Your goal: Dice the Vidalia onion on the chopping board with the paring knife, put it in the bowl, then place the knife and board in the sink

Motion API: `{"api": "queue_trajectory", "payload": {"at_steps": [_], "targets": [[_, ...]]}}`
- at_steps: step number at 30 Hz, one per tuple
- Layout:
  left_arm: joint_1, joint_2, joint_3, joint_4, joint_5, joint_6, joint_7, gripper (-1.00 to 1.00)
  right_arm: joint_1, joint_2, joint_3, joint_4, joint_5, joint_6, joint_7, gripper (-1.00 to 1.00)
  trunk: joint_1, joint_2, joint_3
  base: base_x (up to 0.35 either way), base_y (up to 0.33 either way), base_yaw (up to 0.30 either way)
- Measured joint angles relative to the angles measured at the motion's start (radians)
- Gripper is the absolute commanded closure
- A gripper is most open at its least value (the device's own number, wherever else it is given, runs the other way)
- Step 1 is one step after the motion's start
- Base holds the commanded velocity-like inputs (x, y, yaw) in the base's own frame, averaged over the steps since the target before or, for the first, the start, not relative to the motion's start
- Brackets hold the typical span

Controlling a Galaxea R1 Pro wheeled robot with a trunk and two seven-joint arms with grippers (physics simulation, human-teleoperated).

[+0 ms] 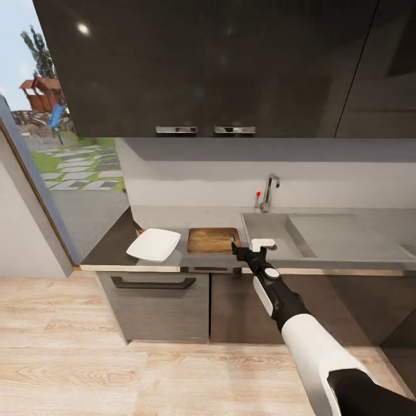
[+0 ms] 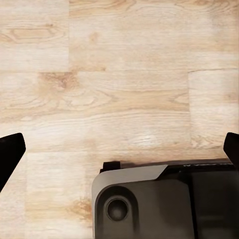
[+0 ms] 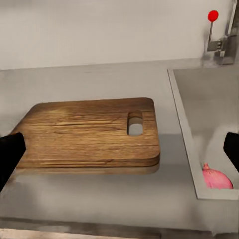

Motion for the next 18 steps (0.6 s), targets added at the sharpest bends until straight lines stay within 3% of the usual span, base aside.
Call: {"api": "queue_trajectory", "payload": {"at_steps": [3, 10, 18], "targets": [[0.000, 0.000, 0.000, 0.001, 0.000, 0.000, 0.000, -1.00, 0.057, 0.001, 0.002, -0.109, 0.001, 0.008, 0.023, -1.00, 0.000, 0.000, 0.000, 0.000, 0.000, 0.000], [0.000, 0.000, 0.000, 0.001, 0.000, 0.000, 0.000, -1.00, 0.129, 0.002, 0.002, -0.234, 0.004, 0.029, 0.032, -1.00, 0.000, 0.000, 0.000, 0.000, 0.000, 0.000], [0.000, 0.000, 0.001, 0.001, 0.001, 0.000, 0.001, -1.00, 0.284, 0.001, 0.003, -0.515, 0.005, 0.034, 0.032, -1.00, 0.000, 0.000, 0.000, 0.000, 0.000, 0.000]]}}
